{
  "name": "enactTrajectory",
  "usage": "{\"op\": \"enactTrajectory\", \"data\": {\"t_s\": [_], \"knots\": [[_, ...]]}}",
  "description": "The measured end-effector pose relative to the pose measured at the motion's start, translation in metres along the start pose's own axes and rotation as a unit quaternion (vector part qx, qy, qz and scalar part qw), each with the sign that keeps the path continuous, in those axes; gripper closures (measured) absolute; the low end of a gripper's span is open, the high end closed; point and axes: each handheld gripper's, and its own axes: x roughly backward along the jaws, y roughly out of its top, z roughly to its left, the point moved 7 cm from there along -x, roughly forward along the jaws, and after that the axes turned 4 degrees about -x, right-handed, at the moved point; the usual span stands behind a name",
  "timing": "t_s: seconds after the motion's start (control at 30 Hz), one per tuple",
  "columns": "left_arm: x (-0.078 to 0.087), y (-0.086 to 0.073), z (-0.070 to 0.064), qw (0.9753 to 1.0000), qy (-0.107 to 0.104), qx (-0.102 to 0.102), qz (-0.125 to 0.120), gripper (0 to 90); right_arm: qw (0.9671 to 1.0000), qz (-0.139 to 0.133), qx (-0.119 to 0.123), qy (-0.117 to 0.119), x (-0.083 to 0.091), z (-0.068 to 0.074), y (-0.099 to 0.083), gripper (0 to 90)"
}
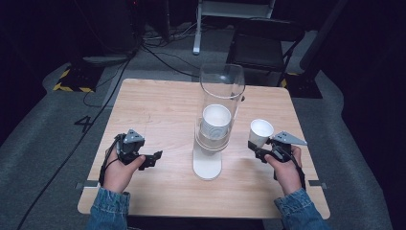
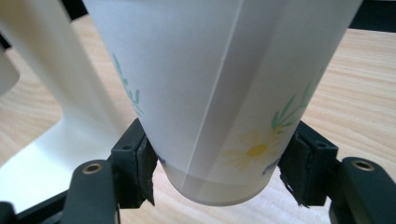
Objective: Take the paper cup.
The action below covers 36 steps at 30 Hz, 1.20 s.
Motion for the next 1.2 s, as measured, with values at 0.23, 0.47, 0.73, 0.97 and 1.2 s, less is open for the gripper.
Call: {"op": "enactTrajectory", "data": {"t_s": [0.23, 0.47, 0.73, 0.97, 1.2], "knots": [[0.006, -0.008, 0.002, 1.0000, 0.007, 0.006, 0.004, 18.6, 0.9994, 0.001, -0.033, -0.007, -0.009, -0.022, 0.003, 35.7], [0.013, -0.017, 0.005, 0.9998, 0.015, 0.009, 0.006, 18.6, 0.9982, 0.041, -0.020, -0.038, -0.024, -0.037, -0.004, 35.6], [0.017, -0.021, 0.006, 0.9996, 0.020, 0.016, 0.007, 18.6, 0.9964, 0.069, -0.023, -0.045, -0.037, -0.044, -0.015, 35.5], [0.017, -0.022, 0.007, 0.9996, 0.021, 0.016, 0.006, 18.6, 0.9938, 0.096, -0.023, -0.051, -0.045, -0.048, -0.025, 35.4], [0.016, -0.021, 0.005, 0.9997, 0.020, 0.016, 0.007, 18.6, 0.9921, 0.112, -0.015, -0.055, -0.048, -0.049, -0.032, 35.3]]}}
